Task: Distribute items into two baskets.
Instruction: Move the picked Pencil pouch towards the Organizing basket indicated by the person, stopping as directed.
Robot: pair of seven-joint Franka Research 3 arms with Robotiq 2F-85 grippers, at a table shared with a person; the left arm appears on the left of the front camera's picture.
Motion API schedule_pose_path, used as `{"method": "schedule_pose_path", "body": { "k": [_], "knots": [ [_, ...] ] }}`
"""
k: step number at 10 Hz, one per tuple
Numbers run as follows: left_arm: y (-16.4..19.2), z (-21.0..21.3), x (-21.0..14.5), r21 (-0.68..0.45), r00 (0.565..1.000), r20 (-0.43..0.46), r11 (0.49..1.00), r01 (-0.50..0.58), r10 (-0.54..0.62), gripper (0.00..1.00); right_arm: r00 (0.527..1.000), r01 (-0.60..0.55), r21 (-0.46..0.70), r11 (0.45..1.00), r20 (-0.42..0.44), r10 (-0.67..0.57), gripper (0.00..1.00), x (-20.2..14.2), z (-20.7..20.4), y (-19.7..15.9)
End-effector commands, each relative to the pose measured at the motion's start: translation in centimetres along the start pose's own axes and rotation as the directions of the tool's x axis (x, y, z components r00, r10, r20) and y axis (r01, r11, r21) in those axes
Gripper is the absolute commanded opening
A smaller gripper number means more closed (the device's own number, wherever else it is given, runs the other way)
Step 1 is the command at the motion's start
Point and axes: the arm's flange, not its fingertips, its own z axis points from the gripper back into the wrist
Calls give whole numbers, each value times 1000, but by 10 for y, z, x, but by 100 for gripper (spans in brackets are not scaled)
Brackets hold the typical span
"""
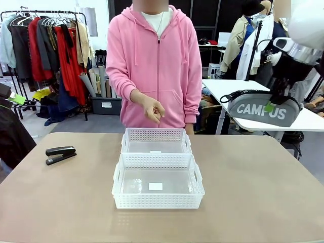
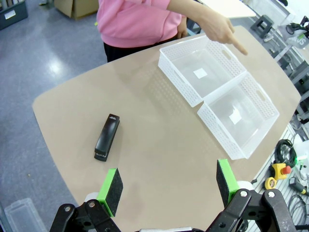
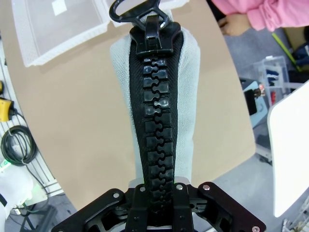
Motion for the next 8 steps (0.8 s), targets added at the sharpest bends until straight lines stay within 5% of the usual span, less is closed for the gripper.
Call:
{"method": "schedule_pose_path", "body": {
  "k": [1, 8],
  "knots": [
    [1, 1, 0, -12, 1000, 13, 1000, 9, -9, 100, 999, -27, -6, 1000, 30, 27, 0, 15, -8, -17],
    [1, 1, 0, -12, 1000, 13, 1000, 9, -9, 100, 995, -93, 8, 996, 49, 92, 0, 70, -79, -44]
  ]
}}
